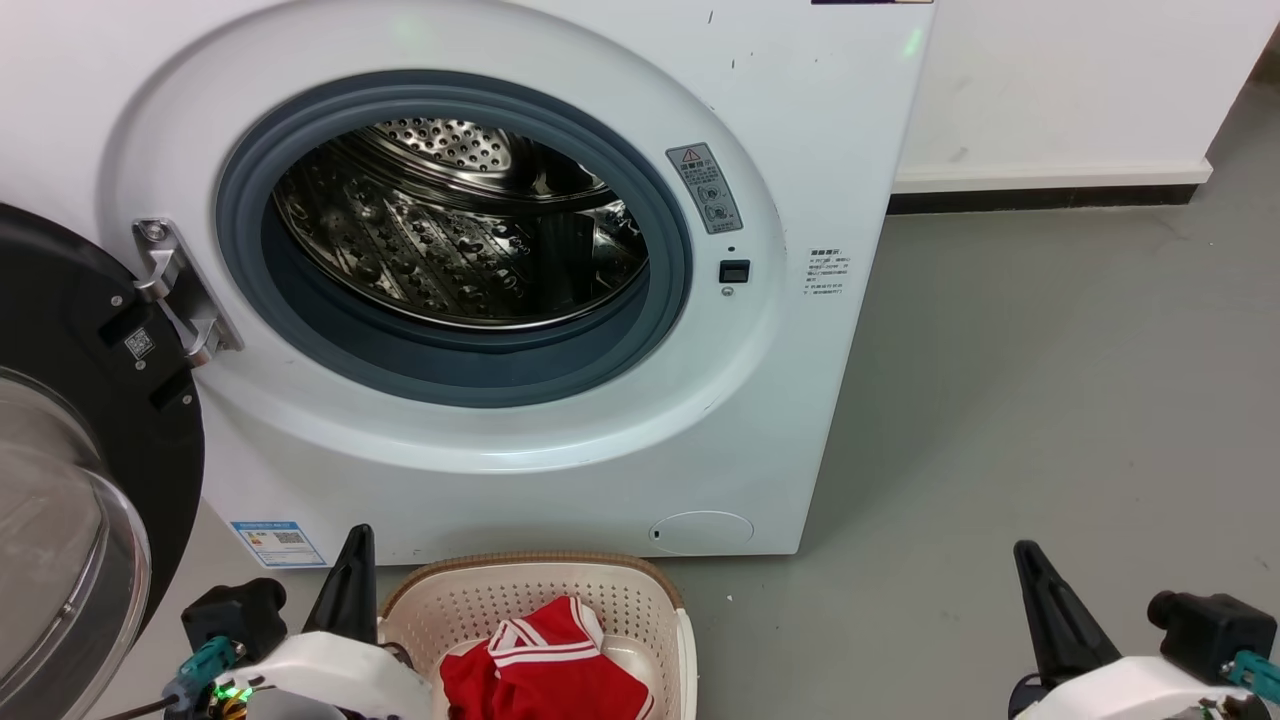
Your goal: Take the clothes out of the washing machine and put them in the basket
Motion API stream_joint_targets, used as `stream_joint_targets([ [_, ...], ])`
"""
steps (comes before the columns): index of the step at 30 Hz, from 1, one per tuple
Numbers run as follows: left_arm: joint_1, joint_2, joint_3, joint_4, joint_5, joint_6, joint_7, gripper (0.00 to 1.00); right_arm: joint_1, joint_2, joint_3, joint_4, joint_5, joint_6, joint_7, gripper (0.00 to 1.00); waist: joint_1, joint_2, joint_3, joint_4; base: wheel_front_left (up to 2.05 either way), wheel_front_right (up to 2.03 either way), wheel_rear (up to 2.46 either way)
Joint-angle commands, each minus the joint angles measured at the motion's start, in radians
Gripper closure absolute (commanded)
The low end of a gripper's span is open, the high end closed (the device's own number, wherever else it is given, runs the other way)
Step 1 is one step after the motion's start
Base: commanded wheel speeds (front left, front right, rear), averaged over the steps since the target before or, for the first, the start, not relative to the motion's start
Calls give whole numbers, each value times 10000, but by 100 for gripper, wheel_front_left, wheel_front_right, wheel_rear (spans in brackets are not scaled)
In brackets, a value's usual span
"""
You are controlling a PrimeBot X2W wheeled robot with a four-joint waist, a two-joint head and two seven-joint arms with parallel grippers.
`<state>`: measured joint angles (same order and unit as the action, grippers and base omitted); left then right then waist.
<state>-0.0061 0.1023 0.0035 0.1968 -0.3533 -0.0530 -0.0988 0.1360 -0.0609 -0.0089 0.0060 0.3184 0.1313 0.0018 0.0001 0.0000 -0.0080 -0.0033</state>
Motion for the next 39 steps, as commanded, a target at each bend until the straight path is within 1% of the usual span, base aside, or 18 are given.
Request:
stream_joint_targets([
  [1, -309, 13, 56, -136, -445, -60, 66, 100, -391, -94, 10, -54, 498, -1, 7, 100, 0, 0, 1, 1, 0, 0, 0],
  [19, -490, -113, 289, -18, -3436, -244, 543, 100, -925, -216, -26, 528, 3747, -2, 99, 100, -1, 0, 20, 6, 0, 0, 0],
  [39, -678, -240, 544, 120, -6139, -408, 1018, 100, -1380, -268, -136, 1062, 6622, -4, 243, 100, -1, 0, 40, 12, 0, 0, 0],
])
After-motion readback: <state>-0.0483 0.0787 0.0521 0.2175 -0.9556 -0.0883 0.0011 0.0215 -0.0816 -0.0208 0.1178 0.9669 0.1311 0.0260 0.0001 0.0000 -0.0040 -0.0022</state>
